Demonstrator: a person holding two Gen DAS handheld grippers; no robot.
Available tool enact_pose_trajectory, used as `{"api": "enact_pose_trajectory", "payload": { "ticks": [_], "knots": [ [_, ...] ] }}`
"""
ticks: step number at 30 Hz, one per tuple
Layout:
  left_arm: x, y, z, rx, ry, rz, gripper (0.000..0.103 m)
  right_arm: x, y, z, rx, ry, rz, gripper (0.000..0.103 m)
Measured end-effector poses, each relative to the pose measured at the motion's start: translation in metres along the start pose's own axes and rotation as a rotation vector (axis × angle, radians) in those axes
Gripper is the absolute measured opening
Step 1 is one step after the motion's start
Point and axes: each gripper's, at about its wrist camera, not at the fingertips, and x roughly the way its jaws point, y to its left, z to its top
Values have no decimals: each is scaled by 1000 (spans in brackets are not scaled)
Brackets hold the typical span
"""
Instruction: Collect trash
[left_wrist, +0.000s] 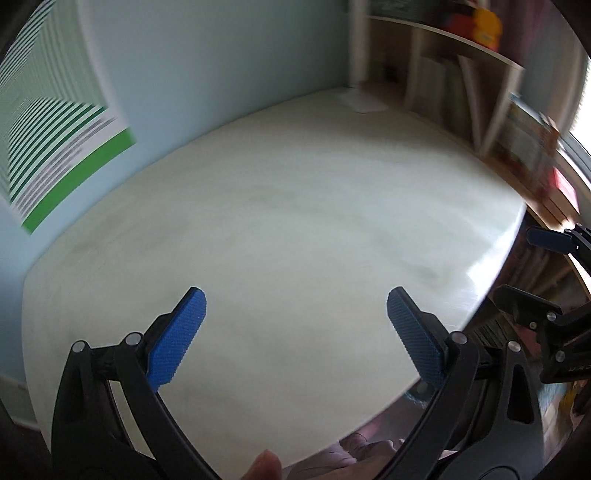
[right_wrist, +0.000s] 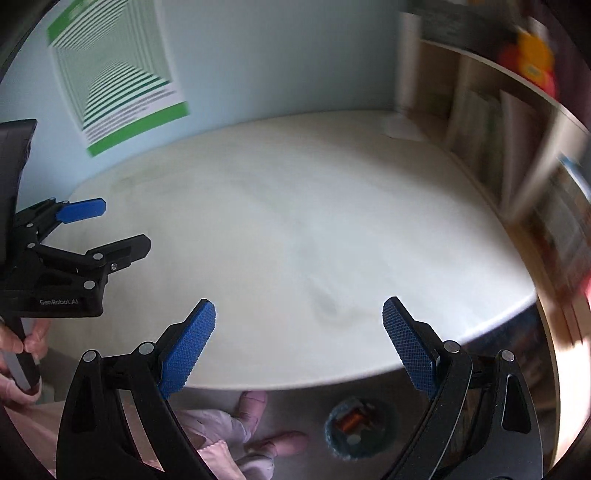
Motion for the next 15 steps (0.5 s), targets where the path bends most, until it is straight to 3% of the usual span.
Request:
{"api": "enact_pose_trajectory", "payload": {
  "ticks": [15],
  "knots": [
    [-6, 112, -19, -254, 8, 165, 96, 54, 84, 68, -206, 27, 159, 91]
  ]
}}
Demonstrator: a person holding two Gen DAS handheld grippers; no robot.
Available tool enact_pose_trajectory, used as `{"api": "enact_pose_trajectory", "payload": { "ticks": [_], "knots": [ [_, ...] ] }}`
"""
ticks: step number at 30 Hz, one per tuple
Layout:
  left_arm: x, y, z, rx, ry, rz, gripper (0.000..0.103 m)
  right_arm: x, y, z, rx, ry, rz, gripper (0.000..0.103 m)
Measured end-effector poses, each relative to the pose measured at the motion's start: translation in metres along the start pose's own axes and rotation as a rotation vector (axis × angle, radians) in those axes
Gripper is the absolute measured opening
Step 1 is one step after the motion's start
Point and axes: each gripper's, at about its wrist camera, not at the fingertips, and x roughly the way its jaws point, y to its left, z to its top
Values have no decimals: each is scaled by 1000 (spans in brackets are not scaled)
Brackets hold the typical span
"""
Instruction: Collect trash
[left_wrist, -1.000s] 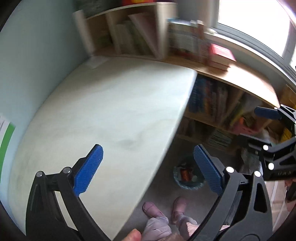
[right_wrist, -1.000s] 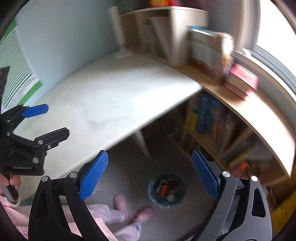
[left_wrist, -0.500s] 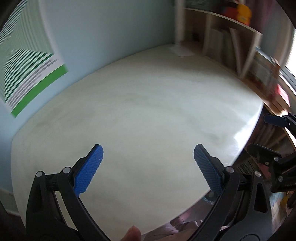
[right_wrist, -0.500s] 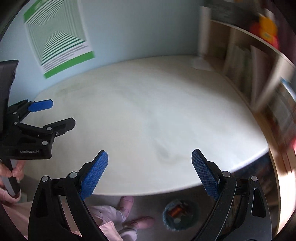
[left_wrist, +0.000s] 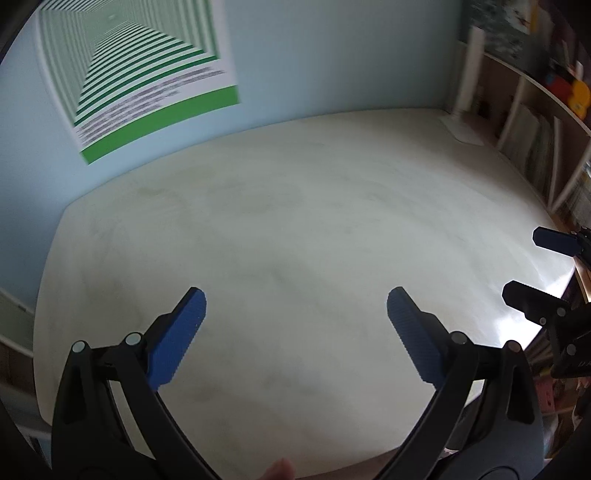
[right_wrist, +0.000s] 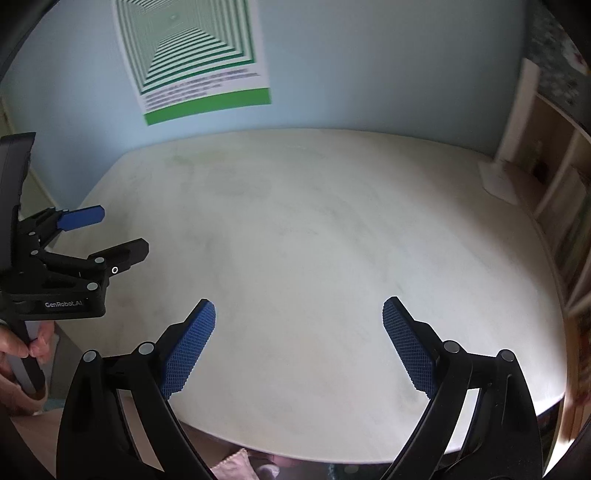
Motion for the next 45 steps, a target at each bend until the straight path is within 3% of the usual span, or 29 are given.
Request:
{"api": "enact_pose_trajectory", "payload": {
  "ticks": [17, 28, 45],
  "knots": [
    [1, 80, -12, -196, -1, 134, 96, 37, 52, 31, -133, 5, 100, 91],
    [8, 84, -9, -223, 30, 148, 96, 50, 54, 38, -143, 27, 127, 91],
    [21, 72, -6, -184, 53, 132, 96, 54, 47, 40, -98, 43, 112, 91]
  ]
}}
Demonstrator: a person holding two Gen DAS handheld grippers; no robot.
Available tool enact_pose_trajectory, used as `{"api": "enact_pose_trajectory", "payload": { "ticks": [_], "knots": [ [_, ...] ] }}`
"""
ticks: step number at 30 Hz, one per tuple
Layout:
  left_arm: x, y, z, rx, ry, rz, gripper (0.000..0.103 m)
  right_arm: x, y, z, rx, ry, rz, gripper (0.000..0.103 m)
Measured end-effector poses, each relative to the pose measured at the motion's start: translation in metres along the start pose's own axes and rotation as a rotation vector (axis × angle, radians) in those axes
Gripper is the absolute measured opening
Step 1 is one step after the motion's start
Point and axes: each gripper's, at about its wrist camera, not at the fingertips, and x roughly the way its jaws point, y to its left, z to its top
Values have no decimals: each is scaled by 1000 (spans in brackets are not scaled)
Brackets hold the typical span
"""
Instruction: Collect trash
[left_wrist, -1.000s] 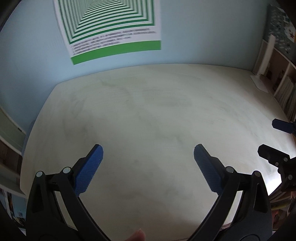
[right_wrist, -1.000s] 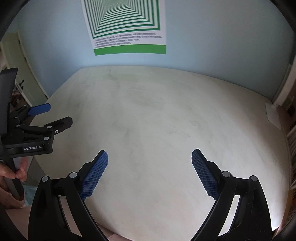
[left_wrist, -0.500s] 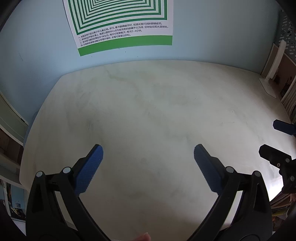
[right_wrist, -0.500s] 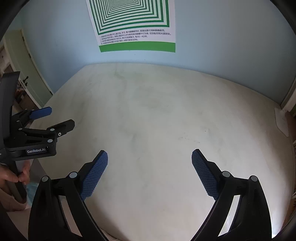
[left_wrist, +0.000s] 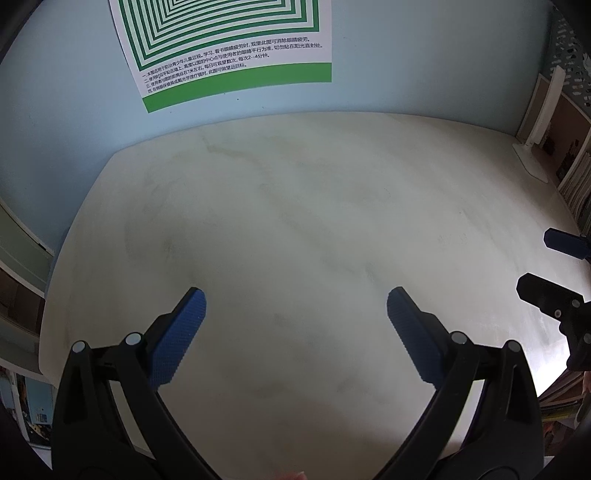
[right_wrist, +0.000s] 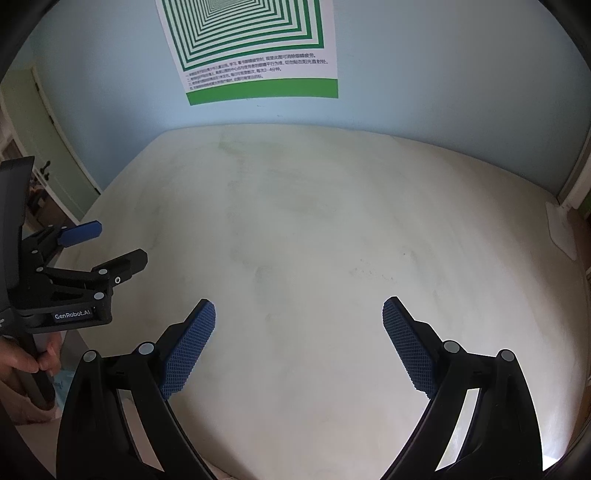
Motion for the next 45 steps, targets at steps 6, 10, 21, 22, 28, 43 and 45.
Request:
{"api": "enact_pose_trajectory", "payload": {
  "ticks": [6, 10, 21, 22, 28, 43, 45],
  "knots": [
    [-2, 0, 0, -4, -6, -1, 96, -1, 0, -1, 7, 0, -5, 91],
    [-3, -1, 1, -8, -2, -4, 96, -2, 0, 0, 7, -2, -10, 91],
    [0, 1, 4, -4, 1, -18, 96, -4, -1, -2, 18, -3, -28, 91],
    [0, 1, 4, -3, 1, -20, 96, -4, -1, -2, 18, -2, -28, 91],
    [2, 1, 5, 1, 4, -24, 96, -3, 2, -1, 22, 2, -31, 91],
    [10, 3, 8, 3, 16, -46, 96, 0, 2, 2, 24, 11, -40, 91],
    [11, 3, 8, 5, 18, -46, 96, 1, 1, 2, 25, 14, -40, 91]
  ]
}}
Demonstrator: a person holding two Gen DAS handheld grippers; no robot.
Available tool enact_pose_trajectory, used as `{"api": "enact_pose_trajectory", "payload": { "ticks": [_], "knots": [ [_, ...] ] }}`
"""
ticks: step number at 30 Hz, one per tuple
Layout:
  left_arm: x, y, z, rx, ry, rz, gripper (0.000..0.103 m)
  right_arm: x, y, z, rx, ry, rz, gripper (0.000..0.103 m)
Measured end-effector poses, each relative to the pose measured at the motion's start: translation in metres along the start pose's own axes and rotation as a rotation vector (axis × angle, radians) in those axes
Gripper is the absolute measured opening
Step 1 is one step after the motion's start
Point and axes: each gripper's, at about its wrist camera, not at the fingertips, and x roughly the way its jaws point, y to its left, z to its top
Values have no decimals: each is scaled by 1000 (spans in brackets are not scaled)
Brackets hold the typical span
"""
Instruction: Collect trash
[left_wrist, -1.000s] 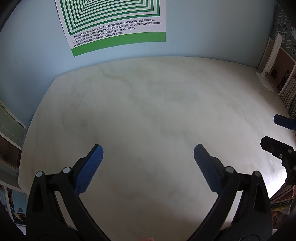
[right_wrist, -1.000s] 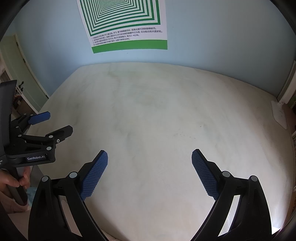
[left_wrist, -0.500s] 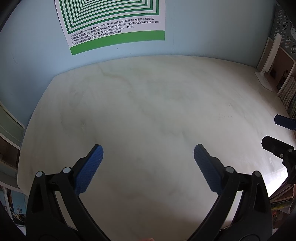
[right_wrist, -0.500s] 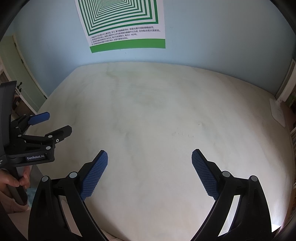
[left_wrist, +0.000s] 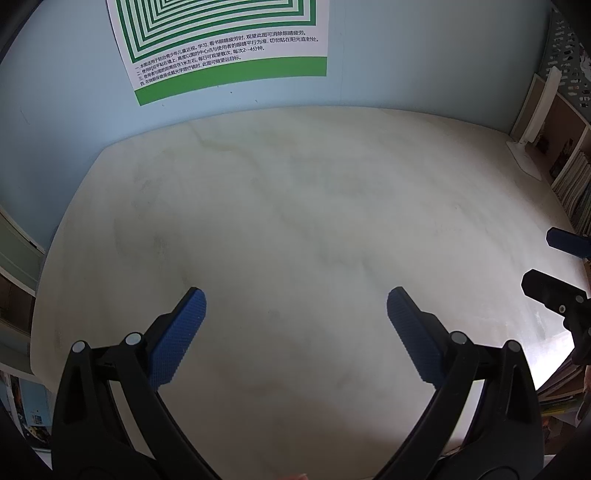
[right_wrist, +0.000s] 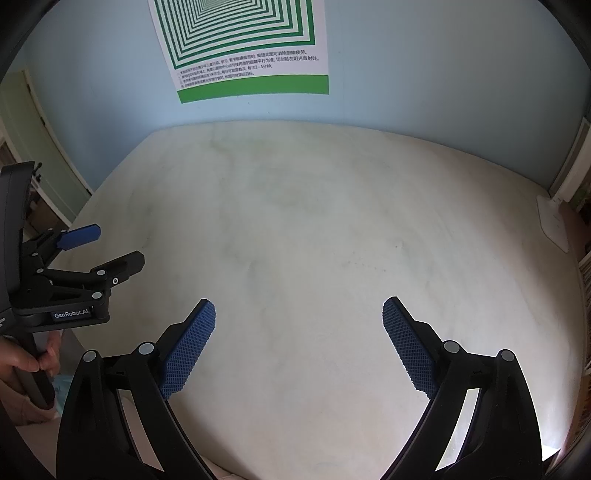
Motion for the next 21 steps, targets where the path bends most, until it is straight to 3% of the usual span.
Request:
{"api": "enact_pose_trajectory", "payload": {
  "ticks": [21],
  "knots": [
    [18, -5, 4, 25, 34, -7, 96, 11, -6, 0, 21, 34, -6, 91]
  ]
}}
